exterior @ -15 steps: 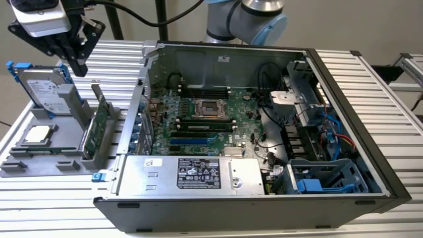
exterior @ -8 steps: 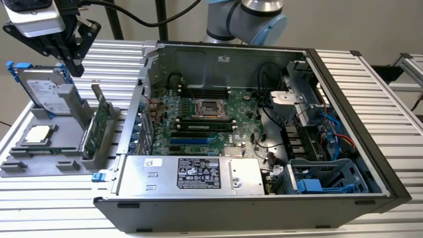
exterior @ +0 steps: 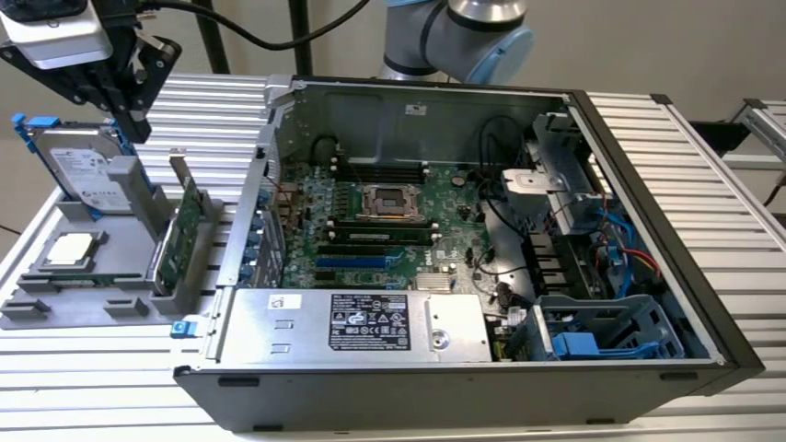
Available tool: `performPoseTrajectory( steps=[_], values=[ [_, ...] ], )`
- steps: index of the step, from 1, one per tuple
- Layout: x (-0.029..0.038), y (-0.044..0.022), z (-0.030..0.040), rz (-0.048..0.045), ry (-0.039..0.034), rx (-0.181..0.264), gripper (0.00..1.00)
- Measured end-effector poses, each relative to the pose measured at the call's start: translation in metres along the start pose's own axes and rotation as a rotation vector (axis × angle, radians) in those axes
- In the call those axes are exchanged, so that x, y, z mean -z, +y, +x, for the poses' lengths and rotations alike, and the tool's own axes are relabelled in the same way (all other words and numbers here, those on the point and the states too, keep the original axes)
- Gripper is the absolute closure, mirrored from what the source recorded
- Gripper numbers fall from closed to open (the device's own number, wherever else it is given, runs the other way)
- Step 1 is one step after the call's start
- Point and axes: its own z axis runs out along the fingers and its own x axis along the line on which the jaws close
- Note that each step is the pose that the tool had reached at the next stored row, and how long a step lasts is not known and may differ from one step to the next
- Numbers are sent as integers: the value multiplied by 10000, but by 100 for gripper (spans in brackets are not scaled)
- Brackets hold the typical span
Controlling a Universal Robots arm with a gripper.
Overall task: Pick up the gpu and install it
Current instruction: 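Reach for the gpu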
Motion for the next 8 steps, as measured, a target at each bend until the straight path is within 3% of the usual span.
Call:
performPoseTrajectory(
  steps=[8],
  values=[
    [1,-3,66,-2,0,1,100]
  ],
)
